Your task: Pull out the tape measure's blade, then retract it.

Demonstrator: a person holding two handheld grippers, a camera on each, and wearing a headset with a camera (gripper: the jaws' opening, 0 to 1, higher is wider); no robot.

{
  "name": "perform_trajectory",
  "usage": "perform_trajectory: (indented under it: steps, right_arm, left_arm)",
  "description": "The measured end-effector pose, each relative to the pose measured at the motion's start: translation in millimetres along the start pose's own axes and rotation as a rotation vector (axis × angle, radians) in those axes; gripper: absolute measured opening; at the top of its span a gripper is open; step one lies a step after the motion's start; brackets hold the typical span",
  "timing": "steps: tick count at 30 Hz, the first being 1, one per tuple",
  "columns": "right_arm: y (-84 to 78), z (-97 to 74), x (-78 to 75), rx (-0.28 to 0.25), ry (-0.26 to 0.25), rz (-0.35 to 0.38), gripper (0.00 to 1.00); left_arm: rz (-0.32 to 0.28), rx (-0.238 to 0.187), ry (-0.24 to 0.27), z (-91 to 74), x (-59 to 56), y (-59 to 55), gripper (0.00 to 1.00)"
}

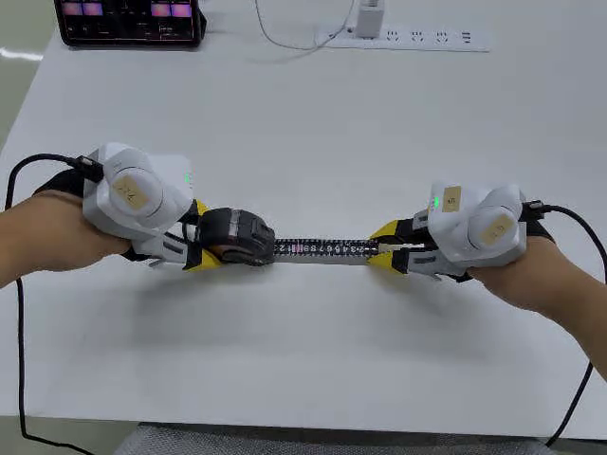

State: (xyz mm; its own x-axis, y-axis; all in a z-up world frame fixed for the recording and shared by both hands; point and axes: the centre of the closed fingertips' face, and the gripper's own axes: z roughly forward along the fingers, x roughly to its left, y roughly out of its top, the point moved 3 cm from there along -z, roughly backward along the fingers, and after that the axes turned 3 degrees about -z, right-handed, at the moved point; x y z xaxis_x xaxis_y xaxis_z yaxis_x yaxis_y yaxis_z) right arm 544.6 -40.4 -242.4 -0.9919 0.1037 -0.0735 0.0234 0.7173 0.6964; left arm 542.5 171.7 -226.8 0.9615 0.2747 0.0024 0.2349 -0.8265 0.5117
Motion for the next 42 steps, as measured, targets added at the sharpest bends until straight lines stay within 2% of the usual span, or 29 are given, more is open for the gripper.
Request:
perform_trajectory:
  steps: [42]
  right_arm:
    - [-22.2,-22.5,-4.4,0.051,-0.017,0.002,0.07]
  left_arm:
    - [0.001,-0.002,-0.003,0.9,0.3,0.1,0.27]
